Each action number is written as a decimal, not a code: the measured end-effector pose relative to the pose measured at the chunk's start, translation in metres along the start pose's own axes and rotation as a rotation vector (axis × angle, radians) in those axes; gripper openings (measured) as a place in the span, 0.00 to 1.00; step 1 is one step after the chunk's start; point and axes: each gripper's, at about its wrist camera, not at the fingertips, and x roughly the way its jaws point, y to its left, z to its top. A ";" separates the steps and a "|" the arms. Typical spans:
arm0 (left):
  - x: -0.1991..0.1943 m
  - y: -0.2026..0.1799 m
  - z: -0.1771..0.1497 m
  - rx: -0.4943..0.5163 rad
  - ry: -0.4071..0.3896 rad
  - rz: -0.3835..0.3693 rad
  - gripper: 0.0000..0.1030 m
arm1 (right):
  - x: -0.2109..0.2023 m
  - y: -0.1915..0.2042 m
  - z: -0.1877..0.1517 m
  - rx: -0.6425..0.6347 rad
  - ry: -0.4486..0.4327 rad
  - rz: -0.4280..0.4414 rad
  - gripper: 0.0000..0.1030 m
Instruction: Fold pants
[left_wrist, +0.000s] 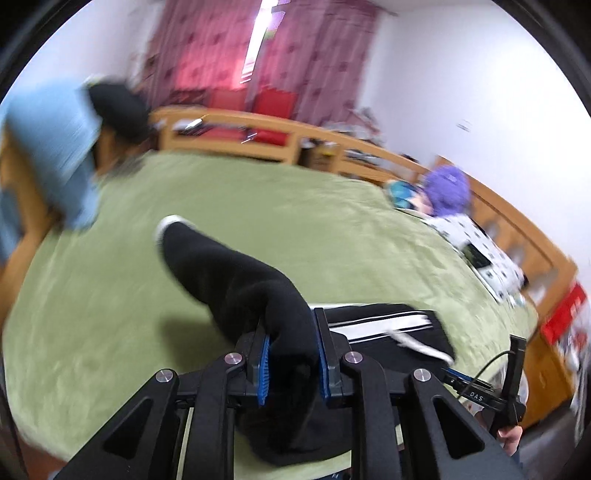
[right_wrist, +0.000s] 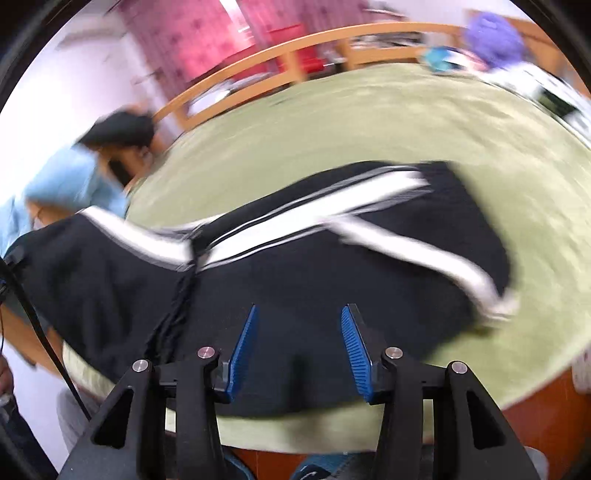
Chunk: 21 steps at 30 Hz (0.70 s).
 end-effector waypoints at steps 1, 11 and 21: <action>0.003 -0.023 0.005 0.036 -0.006 -0.012 0.18 | -0.010 -0.018 0.001 0.024 -0.012 -0.020 0.45; 0.103 -0.252 -0.008 0.207 0.153 -0.396 0.31 | -0.067 -0.120 -0.015 0.168 -0.018 -0.183 0.47; 0.137 -0.194 -0.047 0.127 0.261 -0.255 0.61 | -0.061 -0.142 -0.009 0.174 -0.062 -0.133 0.49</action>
